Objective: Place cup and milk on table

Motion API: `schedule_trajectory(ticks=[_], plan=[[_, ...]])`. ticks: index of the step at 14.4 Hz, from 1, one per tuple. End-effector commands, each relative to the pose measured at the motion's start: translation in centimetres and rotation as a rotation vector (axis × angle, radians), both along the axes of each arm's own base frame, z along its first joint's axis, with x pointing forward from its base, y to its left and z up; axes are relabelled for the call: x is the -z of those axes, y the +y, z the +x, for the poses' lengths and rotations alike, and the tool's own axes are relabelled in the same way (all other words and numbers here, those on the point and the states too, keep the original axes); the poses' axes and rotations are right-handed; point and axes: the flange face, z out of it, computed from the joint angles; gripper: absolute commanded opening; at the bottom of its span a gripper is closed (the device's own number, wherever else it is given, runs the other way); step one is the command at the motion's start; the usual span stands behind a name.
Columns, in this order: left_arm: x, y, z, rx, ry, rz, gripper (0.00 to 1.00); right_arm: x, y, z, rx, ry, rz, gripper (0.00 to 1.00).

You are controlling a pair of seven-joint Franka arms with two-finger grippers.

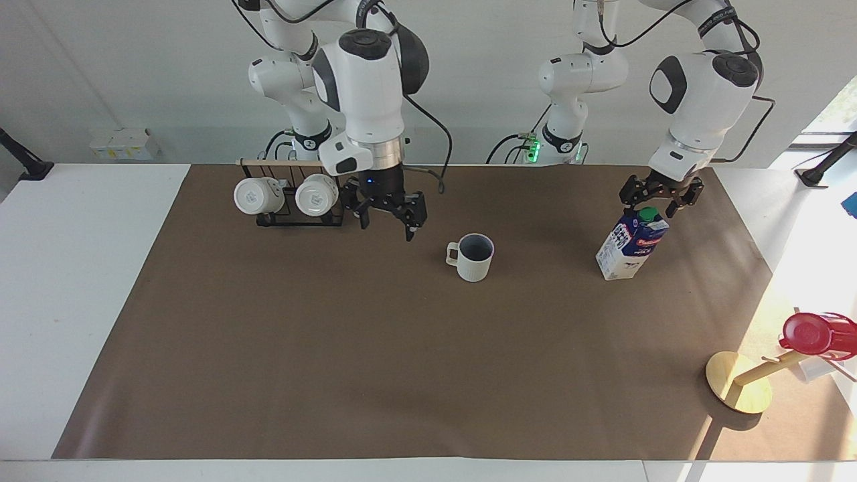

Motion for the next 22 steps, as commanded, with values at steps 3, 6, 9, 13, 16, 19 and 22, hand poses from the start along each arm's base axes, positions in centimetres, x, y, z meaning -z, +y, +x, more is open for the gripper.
schedule_trajectory(ticks=[3, 6, 9, 13, 16, 19, 22], plan=[[0.6, -0.2, -0.2, 0.017, -0.017, 0.003, 0.84, -4.2, -9.7, -0.9, -0.049, 0.026, -0.032, 1.00], [0.6, -0.3, 0.1, 0.018, -0.017, 0.003, 0.69, -6.8, -14.6, -1.2, -0.050, 0.070, 0.020, 1.00], [0.6, -0.4, 0.2, 0.019, -0.015, 0.002, 0.62, -8.5, -19.1, -1.5, -0.089, 0.071, 0.011, 1.00], [0.0, -0.4, 0.8, 0.015, -0.014, 0.000, 0.53, -10.3, -21.9, -3.3, -0.122, 0.095, -0.016, 1.00], [-1.1, -0.5, 1.8, 0.009, -0.035, -0.004, 0.52, -10.8, -23.7, -4.3, -0.125, 0.121, -0.021, 1.00], [-3.0, -1.8, 2.7, -0.028, -0.017, -0.011, 0.51, -11.1, -23.6, -4.8, -0.144, 0.153, -0.034, 1.00], [-3.7, -6.1, 2.7, -0.070, -0.025, -0.024, 0.50, -11.7, -23.4, -4.5, -0.168, 0.144, -0.099, 1.00]])
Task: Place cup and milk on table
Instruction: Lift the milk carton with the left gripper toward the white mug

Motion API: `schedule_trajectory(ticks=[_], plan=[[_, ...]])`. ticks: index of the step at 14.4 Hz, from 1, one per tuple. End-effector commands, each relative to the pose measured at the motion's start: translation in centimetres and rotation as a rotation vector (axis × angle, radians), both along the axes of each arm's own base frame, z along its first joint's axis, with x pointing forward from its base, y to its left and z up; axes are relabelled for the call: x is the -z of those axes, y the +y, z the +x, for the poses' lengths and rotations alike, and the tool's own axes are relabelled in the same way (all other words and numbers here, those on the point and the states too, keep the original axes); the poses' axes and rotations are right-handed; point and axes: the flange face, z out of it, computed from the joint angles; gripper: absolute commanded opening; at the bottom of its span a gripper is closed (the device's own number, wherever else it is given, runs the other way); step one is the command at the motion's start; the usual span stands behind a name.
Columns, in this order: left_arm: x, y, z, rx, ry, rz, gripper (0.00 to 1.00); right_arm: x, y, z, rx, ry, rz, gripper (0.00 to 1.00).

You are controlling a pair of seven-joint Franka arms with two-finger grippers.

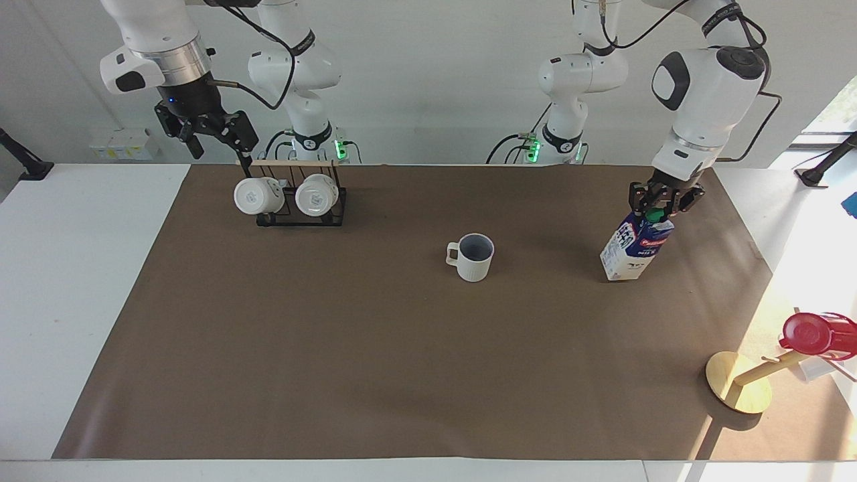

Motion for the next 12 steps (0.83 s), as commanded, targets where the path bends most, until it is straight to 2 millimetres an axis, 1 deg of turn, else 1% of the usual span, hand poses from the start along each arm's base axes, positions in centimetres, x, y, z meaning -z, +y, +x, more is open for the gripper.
schedule_trajectory(ticks=[1, 3, 4, 7, 8, 10, 12], plan=[[-0.8, -5.1, 0.2, -0.042, 0.009, -0.019, 0.50, -0.8, 0.1, -0.1, -0.039, 0.000, -0.021, 1.00], [-1.1, -7.9, 0.5, -0.068, 0.005, -0.032, 0.51, -0.8, 0.2, -0.3, -0.040, 0.002, -0.018, 1.00], [-1.3, -9.0, 0.5, -0.077, 0.003, -0.037, 0.51, -0.7, 0.0, -0.3, -0.036, 0.008, -0.018, 1.00], [-1.6, -12.1, -0.2, -0.099, -0.003, -0.052, 0.50, -0.7, 0.0, -0.3, -0.027, 0.006, -0.013, 1.00], [-1.5, -13.0, -0.5, -0.103, -0.004, -0.056, 0.50, -0.7, 0.0, -0.3, -0.027, 0.006, -0.015, 1.00], [-0.5, -15.3, -0.9, -0.112, 0.012, -0.057, 0.50, -0.7, -0.4, -0.3, -0.019, 0.006, -0.014, 1.00], [0.2, -17.6, -1.7, -0.103, 0.015, -0.059, 0.50, -0.7, -0.7, -0.3, -0.013, 0.006, -0.012, 1.00]])
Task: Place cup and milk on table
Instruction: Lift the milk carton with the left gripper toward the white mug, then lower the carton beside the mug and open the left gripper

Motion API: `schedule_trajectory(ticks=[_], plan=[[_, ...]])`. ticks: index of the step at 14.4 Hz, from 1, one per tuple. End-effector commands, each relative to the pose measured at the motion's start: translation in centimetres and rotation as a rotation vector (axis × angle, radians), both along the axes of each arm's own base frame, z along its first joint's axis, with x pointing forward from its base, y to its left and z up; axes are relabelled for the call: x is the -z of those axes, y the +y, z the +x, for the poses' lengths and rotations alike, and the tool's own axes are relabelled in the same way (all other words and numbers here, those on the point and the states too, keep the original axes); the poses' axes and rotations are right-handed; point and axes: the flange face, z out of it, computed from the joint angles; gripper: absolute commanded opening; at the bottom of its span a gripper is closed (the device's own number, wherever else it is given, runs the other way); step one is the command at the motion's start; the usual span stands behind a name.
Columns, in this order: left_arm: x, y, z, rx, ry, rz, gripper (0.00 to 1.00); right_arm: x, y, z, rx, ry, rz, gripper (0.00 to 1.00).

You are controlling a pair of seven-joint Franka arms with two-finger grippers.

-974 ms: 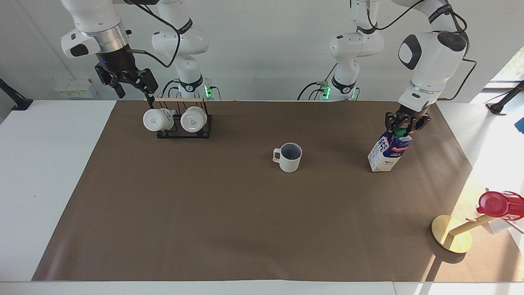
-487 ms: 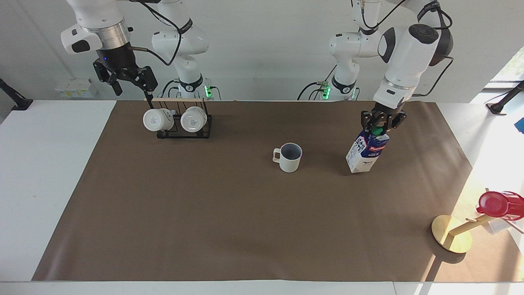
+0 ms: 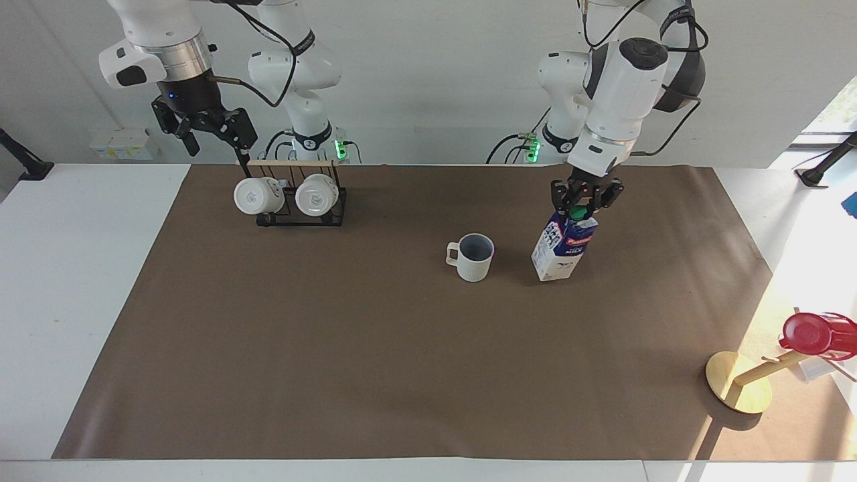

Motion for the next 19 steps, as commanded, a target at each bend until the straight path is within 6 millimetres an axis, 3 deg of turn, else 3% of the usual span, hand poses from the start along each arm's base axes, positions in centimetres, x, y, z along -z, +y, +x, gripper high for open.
schedule_trajectory(ticks=[1, 5, 10, 11, 14, 17, 19], plan=[[1.1, -2.0, -0.2, -0.002, 0.010, -0.005, 0.50, -0.3, -0.7, -0.2, -0.006, 0.009, -0.006, 1.00], [3.2, -2.2, -0.5, 0.003, 0.000, -0.008, 0.50, -0.4, -0.7, -0.3, -0.006, 0.007, -0.006, 1.00], [4.2, -2.6, -0.6, 0.006, 0.000, -0.009, 0.51, -0.3, -0.7, -0.2, -0.006, 0.010, -0.006, 1.00], [4.2, -2.6, -0.6, 0.005, 0.000, -0.010, 0.54, -0.4, -0.7, -0.3, -0.006, 0.007, -0.006, 1.00], [4.1, -3.4, -1.0, -0.010, 0.009, -0.010, 1.00, -0.3, -0.7, -0.2, -0.006, 0.009, -0.006, 1.00], [2.9, -4.0, -1.0, -0.027, 0.013, -0.011, 1.00, -0.4, -0.7, -0.3, -0.006, 0.007, -0.006, 1.00], [-0.2, -3.4, -0.5, -0.032, 0.039, 0.002, 1.00, -0.3, -0.7, -0.2, -0.006, 0.009, -0.006, 1.00]])
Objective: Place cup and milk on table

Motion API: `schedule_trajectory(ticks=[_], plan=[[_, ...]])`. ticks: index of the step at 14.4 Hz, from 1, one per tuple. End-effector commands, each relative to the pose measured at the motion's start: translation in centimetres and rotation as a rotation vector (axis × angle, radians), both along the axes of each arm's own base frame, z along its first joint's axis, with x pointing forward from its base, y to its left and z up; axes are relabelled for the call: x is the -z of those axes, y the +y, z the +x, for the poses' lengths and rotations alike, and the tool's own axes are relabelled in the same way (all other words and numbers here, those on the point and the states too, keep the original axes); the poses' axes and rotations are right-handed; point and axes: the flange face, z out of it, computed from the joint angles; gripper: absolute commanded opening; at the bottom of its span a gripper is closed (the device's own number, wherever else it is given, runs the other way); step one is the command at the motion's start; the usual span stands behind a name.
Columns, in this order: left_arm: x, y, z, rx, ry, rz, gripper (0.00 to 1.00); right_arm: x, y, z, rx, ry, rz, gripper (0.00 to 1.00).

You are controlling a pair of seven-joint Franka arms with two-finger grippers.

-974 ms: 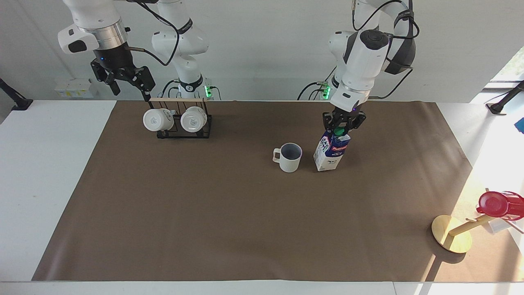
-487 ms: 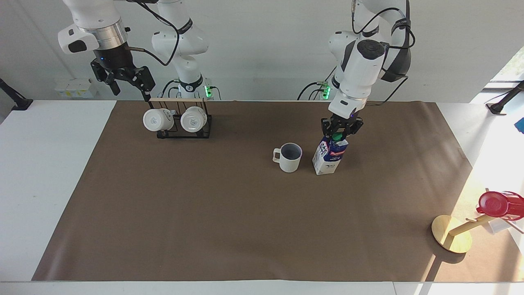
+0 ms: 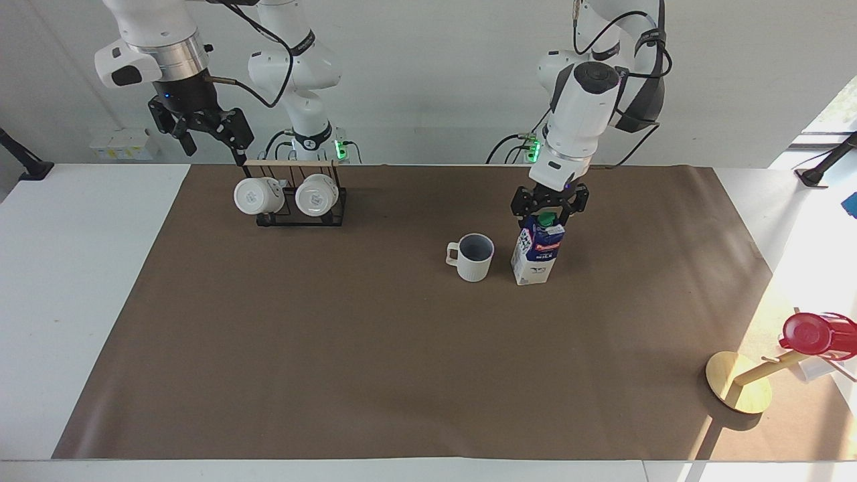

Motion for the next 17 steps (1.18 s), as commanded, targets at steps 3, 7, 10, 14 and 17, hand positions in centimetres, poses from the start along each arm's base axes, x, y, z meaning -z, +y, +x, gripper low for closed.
schedule_trajectory(ticks=[3, 7, 10, 14, 17], plan=[[-8.0, 3.2, 1.3, 0.012, 0.026, 0.062, 1.00, -0.4, -0.4, -0.3, -0.011, 0.008, -0.007, 1.00], [-14.1, 8.9, 2.8, 0.088, 0.026, 0.077, 1.00, -0.4, -0.4, -0.3, -0.011, 0.008, -0.007, 1.00], [-18.2, 13.4, 2.9, 0.119, 0.037, 0.083, 1.00, -0.4, -0.4, -0.3, -0.011, 0.008, -0.007, 1.00], [-20.6, 16.6, 2.1, 0.123, 0.061, 0.086, 1.00, -0.4, -0.4, -0.2, -0.011, 0.006, -0.007, 1.00], [-21.1, 17.9, 1.6, 0.134, 0.070, 0.084, 1.00, -0.3, -0.3, -0.3, -0.013, 0.009, -0.007, 1.00]])
